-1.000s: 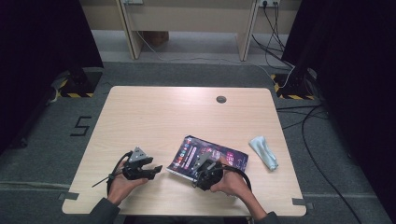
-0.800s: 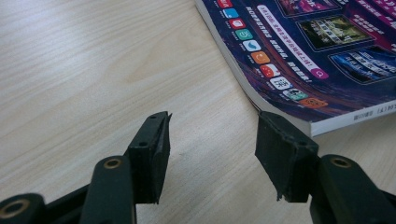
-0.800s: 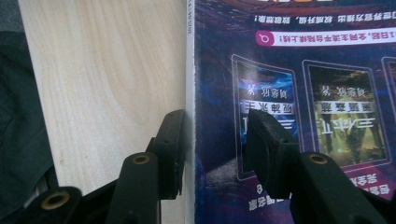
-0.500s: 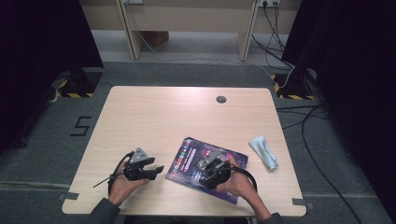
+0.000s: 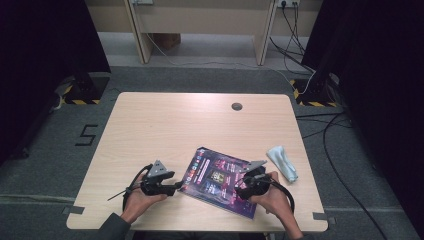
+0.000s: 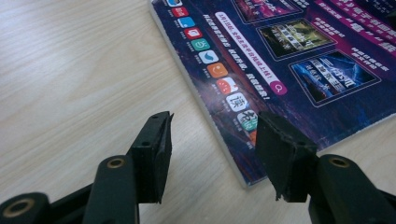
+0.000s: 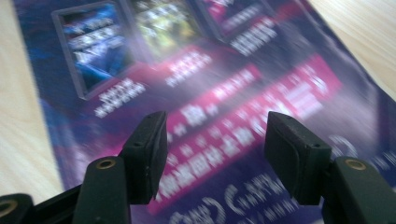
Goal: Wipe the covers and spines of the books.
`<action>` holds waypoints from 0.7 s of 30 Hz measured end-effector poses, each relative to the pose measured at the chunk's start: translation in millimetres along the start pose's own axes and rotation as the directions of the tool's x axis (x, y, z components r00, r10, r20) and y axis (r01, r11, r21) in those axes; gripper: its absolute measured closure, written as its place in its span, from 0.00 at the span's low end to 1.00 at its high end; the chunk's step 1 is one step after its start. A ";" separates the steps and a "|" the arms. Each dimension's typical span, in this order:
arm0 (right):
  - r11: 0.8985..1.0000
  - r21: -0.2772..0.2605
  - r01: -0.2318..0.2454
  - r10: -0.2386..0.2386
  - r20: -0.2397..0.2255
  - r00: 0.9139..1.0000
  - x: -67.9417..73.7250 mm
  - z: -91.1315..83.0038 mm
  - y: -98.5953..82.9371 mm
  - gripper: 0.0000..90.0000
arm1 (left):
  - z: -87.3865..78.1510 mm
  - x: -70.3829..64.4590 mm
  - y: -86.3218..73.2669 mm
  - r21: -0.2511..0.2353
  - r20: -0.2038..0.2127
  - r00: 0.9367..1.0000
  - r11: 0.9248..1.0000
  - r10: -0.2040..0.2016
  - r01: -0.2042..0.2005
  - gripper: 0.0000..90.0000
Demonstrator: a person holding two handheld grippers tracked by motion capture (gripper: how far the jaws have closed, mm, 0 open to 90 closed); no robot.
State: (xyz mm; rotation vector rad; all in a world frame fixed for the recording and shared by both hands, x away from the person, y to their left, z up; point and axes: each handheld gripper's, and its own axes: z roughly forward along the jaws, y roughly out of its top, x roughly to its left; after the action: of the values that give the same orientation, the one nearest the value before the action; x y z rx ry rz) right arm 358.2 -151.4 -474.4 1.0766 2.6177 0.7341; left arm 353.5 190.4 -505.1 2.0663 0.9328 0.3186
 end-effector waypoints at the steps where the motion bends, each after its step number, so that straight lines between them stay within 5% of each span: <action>1: 1.000 -0.003 -0.013 0.013 0.011 1.000 -3.4 -1.9 -2.6 0.44 | 2.6 -1.3 0.8 -0.004 0.003 1.000 1.000 -0.001 0.001 0.51; 9: 0.994 0.016 -0.111 0.109 0.081 0.991 -18.1 -7.8 -21.4 0.42 | 17.8 -10.5 6.8 0.028 -0.002 0.999 0.998 0.048 -0.048 0.51; 21: 0.996 0.008 -0.092 0.091 0.095 0.991 -19.8 -3.8 -23.6 0.39 | 13.6 -17.4 4.0 0.051 0.018 0.998 0.997 0.053 -0.054 0.58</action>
State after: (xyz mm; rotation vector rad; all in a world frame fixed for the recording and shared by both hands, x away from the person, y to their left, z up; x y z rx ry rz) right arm 356.7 -181.1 -483.4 1.2117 2.5110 0.6689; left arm 350.5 168.5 -508.8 2.1406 0.8853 0.3085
